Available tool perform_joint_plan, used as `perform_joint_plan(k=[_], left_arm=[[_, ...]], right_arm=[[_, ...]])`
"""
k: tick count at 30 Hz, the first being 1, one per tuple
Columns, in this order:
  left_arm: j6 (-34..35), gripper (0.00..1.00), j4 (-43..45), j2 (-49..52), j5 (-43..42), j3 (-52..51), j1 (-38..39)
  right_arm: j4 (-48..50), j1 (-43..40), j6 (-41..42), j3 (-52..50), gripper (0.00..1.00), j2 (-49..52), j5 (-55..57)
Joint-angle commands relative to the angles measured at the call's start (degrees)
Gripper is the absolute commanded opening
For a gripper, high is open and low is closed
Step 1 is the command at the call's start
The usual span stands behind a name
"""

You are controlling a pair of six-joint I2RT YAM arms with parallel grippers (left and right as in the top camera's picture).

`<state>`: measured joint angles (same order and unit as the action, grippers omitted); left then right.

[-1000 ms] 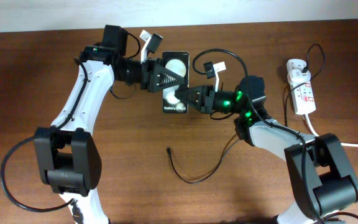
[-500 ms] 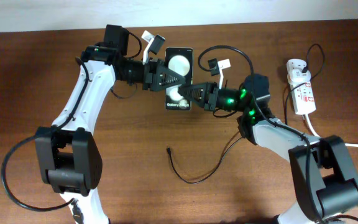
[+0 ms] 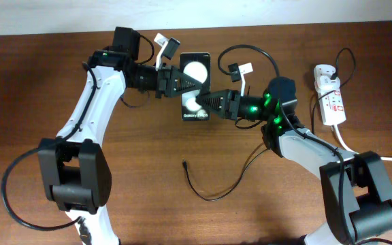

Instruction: Plug charger to phone and switch on socket

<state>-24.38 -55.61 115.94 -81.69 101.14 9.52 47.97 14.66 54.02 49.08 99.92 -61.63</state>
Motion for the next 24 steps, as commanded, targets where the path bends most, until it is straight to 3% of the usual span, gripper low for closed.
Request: perform_joint_plan(k=[1,2,3,5,7,10,12,16,20,24], left_arm=[[3.1,0.00,-0.5,-1.8,-8.3,0.8,0.4],[3.1,0.00,-0.4,-1.7,-6.8,0.8,0.4],[3.1,0.00,-0.3,-1.7,-3.4,0.8,0.4],[4.3,0.00,-0.3,-1.7,5.3,0.8,0.4],[9.7,0.00,-0.3,-1.7,21.5,0.8,0.4],[24.5,0.00,-0.4,-1.7,48.6,0.2,0.4],[28.5,0.00,-0.5,-1.7,55.7,-1.6,0.9],[36.5,0.00,3.4,-1.6,73.1,-8.5,5.6],[38.9,0.00,8.9,-1.5,82.2,-15.6,11.2],[38.9,0.09,10.6,-1.5,83.4,-17.5,13.7]], right_arm=[[-3.4,-1.6,-4.3,-0.3,0.55,1.7,5.7],[-3.4,-1.6,-4.3,-0.3,0.80,1.7,5.7],[-3.4,-1.6,-4.3,-0.3,0.98,1.7,5.7],[-3.5,-1.6,-4.3,-0.3,0.99,1.7,5.2],[-3.7,-1.6,-6.7,-0.3,0.99,1.7,3.0],[-12.2,-1.6,-12.0,-0.3,0.98,1.7,2.1],[-27.1,-1.6,-21.1,-0.3,0.99,1.7,6.0],[-48.7,-1.4,-28.6,-0.3,0.99,1.7,23.7],[-54.2,-1.4,-28.6,-0.3,0.99,1.7,31.1],[-54.9,-1.4,-28.6,-0.3,0.99,1.7,33.2]])
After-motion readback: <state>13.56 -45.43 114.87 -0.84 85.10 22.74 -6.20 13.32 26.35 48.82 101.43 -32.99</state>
